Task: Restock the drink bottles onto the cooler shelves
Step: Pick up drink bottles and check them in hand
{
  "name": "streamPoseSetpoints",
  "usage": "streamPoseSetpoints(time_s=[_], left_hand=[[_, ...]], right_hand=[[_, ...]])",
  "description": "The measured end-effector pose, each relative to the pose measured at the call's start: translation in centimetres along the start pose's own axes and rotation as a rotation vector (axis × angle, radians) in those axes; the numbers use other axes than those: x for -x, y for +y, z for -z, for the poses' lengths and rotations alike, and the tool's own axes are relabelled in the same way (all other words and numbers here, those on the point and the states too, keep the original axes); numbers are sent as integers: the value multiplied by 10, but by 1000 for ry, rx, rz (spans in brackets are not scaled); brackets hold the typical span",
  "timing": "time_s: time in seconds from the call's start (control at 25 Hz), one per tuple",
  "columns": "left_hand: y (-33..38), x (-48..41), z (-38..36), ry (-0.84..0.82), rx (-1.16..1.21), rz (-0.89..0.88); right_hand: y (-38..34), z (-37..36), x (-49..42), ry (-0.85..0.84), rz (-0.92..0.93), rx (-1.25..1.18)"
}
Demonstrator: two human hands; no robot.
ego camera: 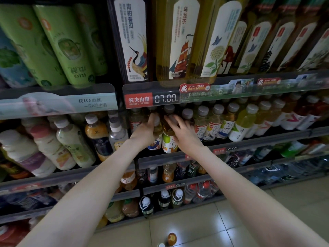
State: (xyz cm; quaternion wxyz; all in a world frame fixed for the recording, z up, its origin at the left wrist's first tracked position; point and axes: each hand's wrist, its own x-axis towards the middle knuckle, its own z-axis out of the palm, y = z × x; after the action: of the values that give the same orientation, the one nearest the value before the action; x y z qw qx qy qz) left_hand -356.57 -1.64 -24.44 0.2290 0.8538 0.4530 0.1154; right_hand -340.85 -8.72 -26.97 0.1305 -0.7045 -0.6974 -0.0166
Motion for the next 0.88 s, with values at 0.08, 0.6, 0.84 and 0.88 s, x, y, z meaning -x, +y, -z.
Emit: streamPoseSetpoints(time_s=[0.08,0.6,0.84,0.88], left_hand=[[-4,-1,2,1,-68,-15],[6,58,-35,47,-451,-110],[13,48,-34,86,-389,-62],[13,46,-33,93,-387,-58]], right_hand=[[2,-5,-1,13,-4,-39],[109,19,16,179,-489,69],[131,22,-2,138,-438,-130],[131,21,-2,148,-444,-156]])
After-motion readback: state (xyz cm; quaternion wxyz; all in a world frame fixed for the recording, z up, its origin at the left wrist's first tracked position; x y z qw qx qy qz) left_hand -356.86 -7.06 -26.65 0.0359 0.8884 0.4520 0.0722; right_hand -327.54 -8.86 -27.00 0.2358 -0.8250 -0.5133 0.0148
